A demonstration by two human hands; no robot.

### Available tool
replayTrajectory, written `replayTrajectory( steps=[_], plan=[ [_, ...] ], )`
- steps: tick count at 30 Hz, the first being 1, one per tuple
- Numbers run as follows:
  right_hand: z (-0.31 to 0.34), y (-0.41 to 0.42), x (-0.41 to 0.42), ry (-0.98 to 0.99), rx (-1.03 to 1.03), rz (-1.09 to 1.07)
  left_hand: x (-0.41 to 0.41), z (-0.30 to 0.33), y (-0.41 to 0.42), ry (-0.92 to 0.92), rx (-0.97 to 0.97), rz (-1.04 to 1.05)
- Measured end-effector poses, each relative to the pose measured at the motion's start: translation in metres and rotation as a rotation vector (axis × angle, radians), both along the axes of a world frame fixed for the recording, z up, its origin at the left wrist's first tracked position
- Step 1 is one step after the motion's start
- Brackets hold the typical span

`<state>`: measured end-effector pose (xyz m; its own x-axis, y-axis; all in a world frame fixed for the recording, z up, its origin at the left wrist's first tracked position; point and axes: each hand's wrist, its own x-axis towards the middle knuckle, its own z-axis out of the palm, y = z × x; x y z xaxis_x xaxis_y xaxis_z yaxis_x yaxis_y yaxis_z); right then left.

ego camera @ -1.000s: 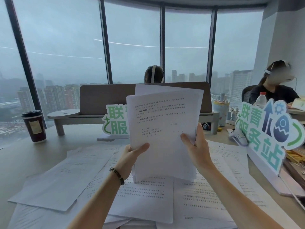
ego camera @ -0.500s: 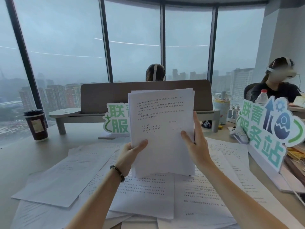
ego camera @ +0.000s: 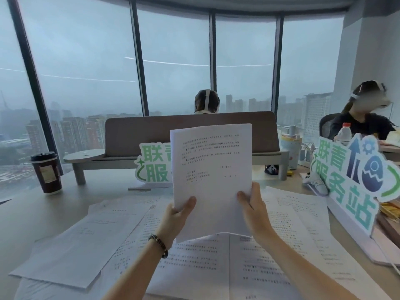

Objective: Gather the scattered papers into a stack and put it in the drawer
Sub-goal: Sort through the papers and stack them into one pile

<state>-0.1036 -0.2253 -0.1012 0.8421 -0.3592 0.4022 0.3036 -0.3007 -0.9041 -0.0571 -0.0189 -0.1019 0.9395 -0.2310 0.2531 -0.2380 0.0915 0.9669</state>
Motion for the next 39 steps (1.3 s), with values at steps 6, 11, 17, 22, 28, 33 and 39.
replayTrajectory(
  steps=[6, 11, 17, 22, 28, 33, 39],
  plan=[
    [-0.005, -0.002, 0.004, 0.07, -0.06, 0.018, 0.004, -0.001, 0.003, 0.02, 0.048, 0.057],
    [-0.003, -0.003, 0.003, 0.056, -0.042, 0.037, 0.001, -0.003, 0.003, 0.041, 0.021, 0.054],
    [-0.006, -0.005, -0.004, 0.222, -0.197, 0.137, 0.0, -0.003, 0.003, 0.074, 0.077, 0.103],
    [0.006, -0.037, 0.002, 0.691, -0.921, -0.246, 0.013, 0.0, 0.016, 0.24, 0.156, 0.118],
    [-0.014, -0.073, 0.008, 1.145, -0.855, -0.17, 0.024, -0.016, 0.014, 0.378, 0.533, 0.131],
    [-0.016, -0.075, 0.011, 1.002, -0.874, -0.279, 0.028, -0.018, 0.012, 0.359, 0.587, 0.13],
    [-0.014, -0.086, 0.009, 1.063, -0.891, -0.36, 0.03, -0.018, 0.011, 0.343, 0.63, 0.128]
  ],
)
